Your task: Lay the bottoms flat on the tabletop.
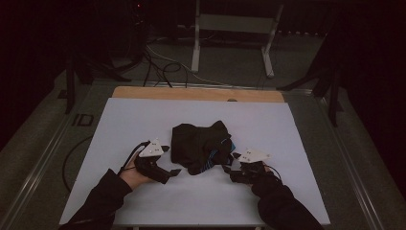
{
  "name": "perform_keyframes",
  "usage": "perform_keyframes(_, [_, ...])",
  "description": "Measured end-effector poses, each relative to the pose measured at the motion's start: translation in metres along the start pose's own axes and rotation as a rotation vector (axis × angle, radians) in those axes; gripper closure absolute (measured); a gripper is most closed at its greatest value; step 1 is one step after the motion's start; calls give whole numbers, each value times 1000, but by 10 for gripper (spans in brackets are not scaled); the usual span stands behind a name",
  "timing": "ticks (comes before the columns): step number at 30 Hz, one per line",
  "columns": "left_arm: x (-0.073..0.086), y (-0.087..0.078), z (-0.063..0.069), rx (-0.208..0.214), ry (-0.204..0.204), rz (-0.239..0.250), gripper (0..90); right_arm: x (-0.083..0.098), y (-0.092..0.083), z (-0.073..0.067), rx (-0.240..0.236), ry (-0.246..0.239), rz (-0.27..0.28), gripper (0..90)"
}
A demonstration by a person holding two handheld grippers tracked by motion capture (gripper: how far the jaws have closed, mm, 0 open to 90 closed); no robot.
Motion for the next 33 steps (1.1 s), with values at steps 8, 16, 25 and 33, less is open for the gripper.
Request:
perform_keyframes(8, [4,10,-3,-39,34,-51,237,6,9,5,11,7,-35,435])
perform_keyframes(16, [7,25,0,-59,69,-110,387,10,16,5,20,-2,-76,509])
perform_keyframes(25, [6,37,-3,-72,66,-125,639,10,18,8,48,-12,-87,740])
perform_keyframes(33, [1,30,-1,-85,91,-121,871,8,14,9,65,-66,-96,871])
Point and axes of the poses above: each handheld gripper's, and its own axes: y roughly forward along the jaws, x roughly out of its underside, z roughly to its right, the point moved 5 cm from there along y, roughly forward along the jaws, and after that the axes turned 5 degrees about -y, right-handed, at the moved point
